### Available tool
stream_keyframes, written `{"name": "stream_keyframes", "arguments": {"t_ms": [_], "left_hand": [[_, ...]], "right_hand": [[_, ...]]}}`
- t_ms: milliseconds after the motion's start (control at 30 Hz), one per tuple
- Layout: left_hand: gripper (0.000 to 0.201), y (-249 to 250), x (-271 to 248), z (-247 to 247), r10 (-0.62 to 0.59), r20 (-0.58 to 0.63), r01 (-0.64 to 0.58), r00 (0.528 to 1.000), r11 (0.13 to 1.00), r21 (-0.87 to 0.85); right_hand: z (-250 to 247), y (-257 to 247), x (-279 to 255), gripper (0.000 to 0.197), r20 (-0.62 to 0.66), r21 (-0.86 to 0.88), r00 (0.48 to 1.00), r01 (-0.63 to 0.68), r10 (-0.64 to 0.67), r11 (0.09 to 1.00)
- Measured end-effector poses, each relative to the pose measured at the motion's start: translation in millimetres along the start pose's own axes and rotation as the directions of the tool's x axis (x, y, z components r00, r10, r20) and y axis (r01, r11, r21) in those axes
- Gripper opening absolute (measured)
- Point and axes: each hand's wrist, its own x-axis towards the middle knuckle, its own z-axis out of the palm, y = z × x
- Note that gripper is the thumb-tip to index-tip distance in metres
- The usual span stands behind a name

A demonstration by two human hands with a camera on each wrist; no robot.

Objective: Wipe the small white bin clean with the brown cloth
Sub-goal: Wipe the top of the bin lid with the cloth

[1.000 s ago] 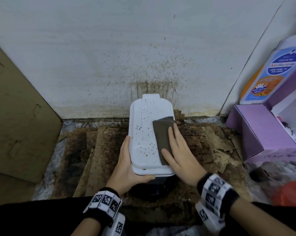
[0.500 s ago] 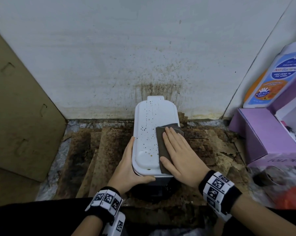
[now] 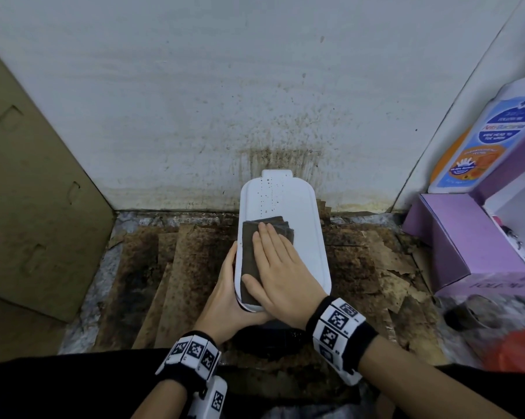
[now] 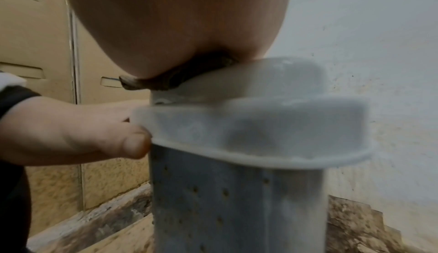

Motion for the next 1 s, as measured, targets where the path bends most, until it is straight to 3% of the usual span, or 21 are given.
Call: {"name": "stream_keyframes", "arguments": {"t_ms": [167,400,800,1000], "left_hand": [[0.142,2,0,0,-0.004,-0.017,0.004,1.0,1.0,-0.001],[0.14,1,0,0,-0.01,-0.008,0.01,1.0,1.0,-0.003],[0.136,-1,-1,-3,-0.029,0.008,0.03,1.0,0.999,-0.033],[0.137,-2,-5,-2,-0.077,0.025,0.079,0.997,0.994,-0.074]], "right_hand": [[-9,24,-21,0.078,0.039,-0.031,0.998,0.045,-0.043,0.999],[-12,61,-56,0.078,0.048,-0.043,0.999,-0.009,0.011,0.999],[2,-9,10,0.074,0.001,0.005,1.0,0.024,-0.024,1.0],[1,-16,15,0.075,0.008,0.019,1.0,0.022,-0.022,1.0]]}}
